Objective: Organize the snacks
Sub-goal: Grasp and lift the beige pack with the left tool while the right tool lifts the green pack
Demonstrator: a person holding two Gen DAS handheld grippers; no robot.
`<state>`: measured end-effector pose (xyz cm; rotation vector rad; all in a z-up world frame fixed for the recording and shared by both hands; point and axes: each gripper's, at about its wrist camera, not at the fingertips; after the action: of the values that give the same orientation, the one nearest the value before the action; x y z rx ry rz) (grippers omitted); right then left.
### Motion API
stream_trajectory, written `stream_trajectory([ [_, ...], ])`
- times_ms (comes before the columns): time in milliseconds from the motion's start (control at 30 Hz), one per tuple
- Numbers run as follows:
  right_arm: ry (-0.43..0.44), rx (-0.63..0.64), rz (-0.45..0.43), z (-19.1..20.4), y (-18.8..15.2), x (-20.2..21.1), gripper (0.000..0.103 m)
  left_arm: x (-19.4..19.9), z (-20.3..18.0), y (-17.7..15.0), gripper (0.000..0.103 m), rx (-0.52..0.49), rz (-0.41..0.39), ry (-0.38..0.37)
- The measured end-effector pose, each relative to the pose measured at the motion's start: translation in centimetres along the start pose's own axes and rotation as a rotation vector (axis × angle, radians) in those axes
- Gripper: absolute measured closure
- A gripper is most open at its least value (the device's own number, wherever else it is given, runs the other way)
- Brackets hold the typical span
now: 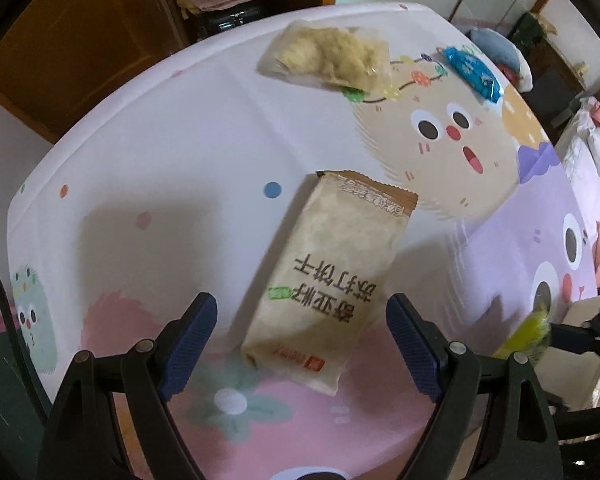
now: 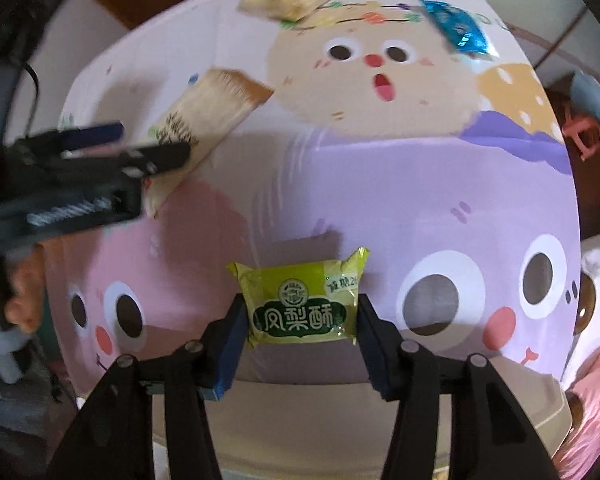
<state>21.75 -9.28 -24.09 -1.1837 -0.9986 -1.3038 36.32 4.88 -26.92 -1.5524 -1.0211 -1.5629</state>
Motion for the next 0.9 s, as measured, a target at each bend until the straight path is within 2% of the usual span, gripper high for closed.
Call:
stream_trajectory([
  [67,0.013,-0.014,-0.007,-0.3,-0.4,0.4,0.051,-0.4,-0.3,0.1,0.024,-0.009,0.009,0.007],
  [133,0.02,-0.023,-0.016,-0.9,-1.1,0.7,0.051,-0.8,-0.5,0.2,0.037,-0.009,0.028,-0.004],
  [267,0.034,-0.03,-0.025,-2.4,-1.4,1.9,0.051,-1.2,-0.7,0.2,0.037,-0.003,0.04,0.006],
  [467,0.039,-0.024,-0.037,-1.7,-0.5,2.2,0.051,-1.8,-1.0,0.3,0.033,-0.012,0.039,0.02],
  [500,0.041,-0.024,-0.038,-1.7,-0.4,2.3,0.051,-1.7,-0.9,0.3,0.033,-0.009,0.037,0.017],
  [600,0.046,-0.02,-0.046,-0.7,-0.6,1.7,0.051,-1.5,-1.1,0.3,0.045,-0.006,0.014,0.021],
  [633,0.05,-0.02,-0.049,-0.7,-0.8,1.9,0.051,-1.5,-1.3,0.3,0.046,-0.004,0.019,0.021],
  [767,0.064,-0.016,-0.075,-0.5,-0.9,2.8,0.051,-0.9,-1.8,-0.3,0.047,-0.016,0.042,0.039],
  [900,0.088,-0.002,-0.111,-0.3,-1.3,4.2,0.051,1.7,-1.8,-1.6,0.047,-0.012,0.004,0.082],
])
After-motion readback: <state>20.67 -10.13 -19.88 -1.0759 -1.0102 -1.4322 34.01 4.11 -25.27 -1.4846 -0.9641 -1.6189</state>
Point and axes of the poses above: each gripper's, at about its wrist camera, not at the fingertips, and x roughly against the way its jaws point, z to its left, y to its top, and after that the axes turned 6 degrees about z, right-handed
